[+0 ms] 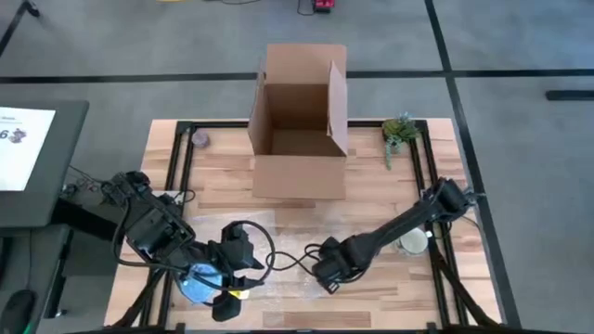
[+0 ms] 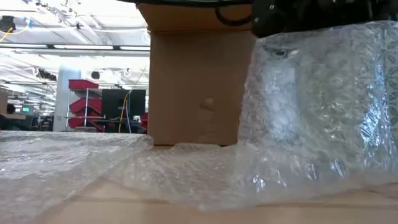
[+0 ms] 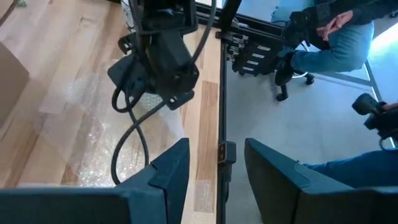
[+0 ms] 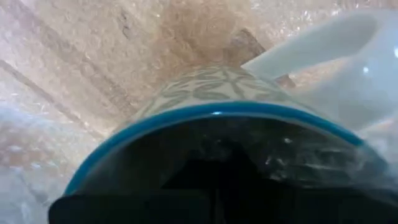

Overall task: Wrap mug
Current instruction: Wrap the blue patterned mug with the right transparent bubble wrap

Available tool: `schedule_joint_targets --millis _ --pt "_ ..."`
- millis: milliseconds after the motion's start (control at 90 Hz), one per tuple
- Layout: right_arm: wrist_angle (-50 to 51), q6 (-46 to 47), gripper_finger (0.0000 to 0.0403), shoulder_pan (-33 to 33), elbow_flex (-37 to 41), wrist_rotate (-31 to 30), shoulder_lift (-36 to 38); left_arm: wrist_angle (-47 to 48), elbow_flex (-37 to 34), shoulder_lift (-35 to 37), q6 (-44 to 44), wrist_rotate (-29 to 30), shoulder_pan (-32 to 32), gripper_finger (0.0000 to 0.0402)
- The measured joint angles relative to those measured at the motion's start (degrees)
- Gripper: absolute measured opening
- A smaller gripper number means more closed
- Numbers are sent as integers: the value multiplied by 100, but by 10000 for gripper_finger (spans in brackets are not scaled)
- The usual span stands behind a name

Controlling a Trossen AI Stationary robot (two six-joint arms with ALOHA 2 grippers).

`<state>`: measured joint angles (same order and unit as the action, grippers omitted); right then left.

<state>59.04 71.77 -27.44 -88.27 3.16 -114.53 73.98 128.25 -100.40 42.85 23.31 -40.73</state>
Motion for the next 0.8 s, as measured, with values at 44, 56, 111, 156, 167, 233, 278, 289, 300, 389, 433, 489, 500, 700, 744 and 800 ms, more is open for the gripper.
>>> schedule_joint_targets --millis 44,56,111,156,167,233,278,289,300,389,433,489,500,700,744,800 --pt "156 -93 0 13 -115 2 80 0 0 0 -1 0 2 134" --pt "183 -120 0 18 -143 1 111 0 0 0 -4 0 2 134" --pt "306 -183 0 32 -310 -4 327 0 0 0 -52 0 13 134" --pt "383 -177 0 52 -436 -4 528 0 0 0 -82 0 28 134" --pt "403 -176 0 57 -456 -4 584 0 0 0 -84 0 30 134" --pt "483 -135 0 45 -549 -5 856 1 0 0 -131 0 31 134" --pt "469 -5 1 21 -572 -11 1015 0 0 0 -170 2 31 134" --pt "469 29 1 15 -572 -11 1056 0 0 0 -178 2 31 134" --pt "472 61 2 8 -572 -10 1097 0 0 0 -184 2 31 134" --pt "538 247 17 -56 -574 77 1428 2 0 0 -220 0 64 134" --pt "681 453 30 -112 -587 80 1545 2 0 0 -255 0 66 134" --pt "907 754 51 -201 -586 -5 1609 0 0 0 -310 2 68 134" --pt "946 814 56 -218 -585 -24 1611 0 0 0 -318 4 68 134" --pt "1088 1900 152 -553 -245 -298 1503 1 0 0 -497 9 67 134" --pt "986 2085 171 -608 -56 -297 1468 -1 0 0 -543 9 68 134" --pt "784 2362 190 -633 257 -300 1420 -6 0 0 -624 9 68 134"
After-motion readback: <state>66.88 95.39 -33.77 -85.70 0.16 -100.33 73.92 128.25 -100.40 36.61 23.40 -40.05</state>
